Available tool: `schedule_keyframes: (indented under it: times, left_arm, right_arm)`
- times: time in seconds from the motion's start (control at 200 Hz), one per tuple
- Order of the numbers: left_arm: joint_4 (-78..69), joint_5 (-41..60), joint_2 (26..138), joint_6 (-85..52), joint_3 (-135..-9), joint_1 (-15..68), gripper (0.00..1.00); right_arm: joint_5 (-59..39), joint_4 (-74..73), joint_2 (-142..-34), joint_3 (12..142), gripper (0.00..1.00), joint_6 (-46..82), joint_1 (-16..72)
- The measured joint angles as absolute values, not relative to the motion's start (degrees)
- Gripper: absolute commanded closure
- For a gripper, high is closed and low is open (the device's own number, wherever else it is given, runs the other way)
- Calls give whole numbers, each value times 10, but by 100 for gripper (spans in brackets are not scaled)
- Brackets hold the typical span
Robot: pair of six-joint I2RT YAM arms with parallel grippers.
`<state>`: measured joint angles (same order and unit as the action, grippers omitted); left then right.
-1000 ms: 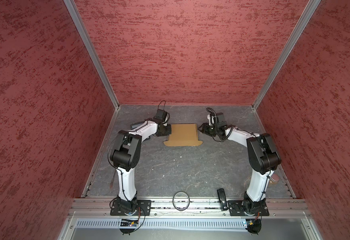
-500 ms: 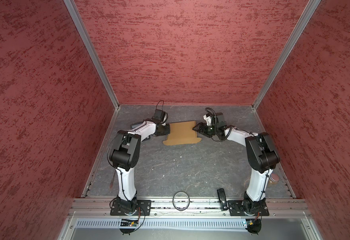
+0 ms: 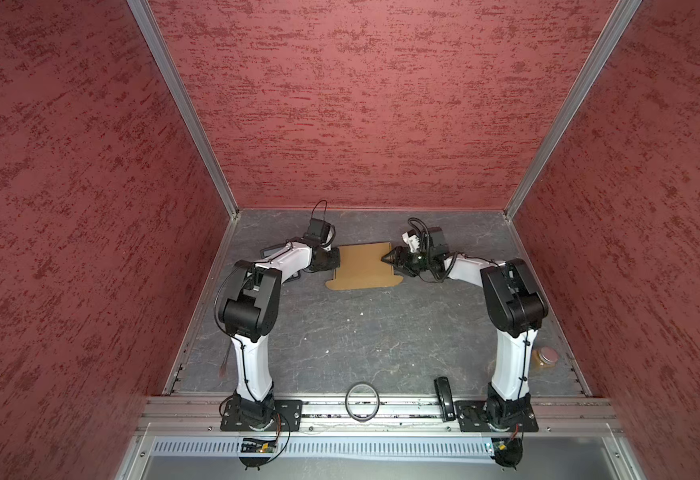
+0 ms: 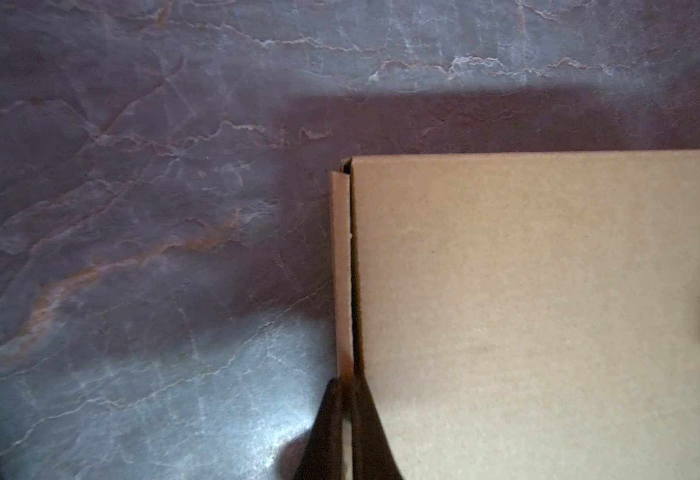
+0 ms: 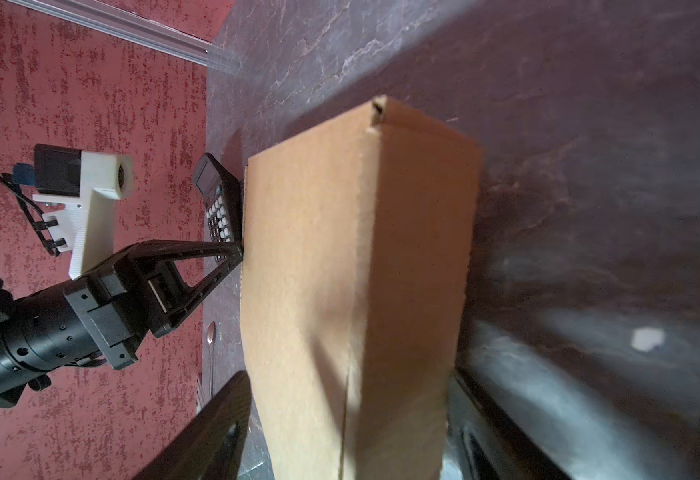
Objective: Fold the paper box
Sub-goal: 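Hold the box edges with both grippers and press the sides inward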
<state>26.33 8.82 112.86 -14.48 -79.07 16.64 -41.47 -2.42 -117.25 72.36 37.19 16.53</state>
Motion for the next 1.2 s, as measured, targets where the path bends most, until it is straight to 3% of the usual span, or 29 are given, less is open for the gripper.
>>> schedule_keyframes:
  times: [0.486,0.751,1.197]
  left_arm:
    - [257,78,1130,-134,-791,161,92]
    - [246,81,1133,-130,-791,157,92]
    - [243,90,1134,-125,-791,150,92]
  right_arm:
    - [-446,-64,-1199,736,30,411,162]
    - [-439,-42,-1199,756,24,402,162]
    - [-437,-17,-1211,784,24,390,162]
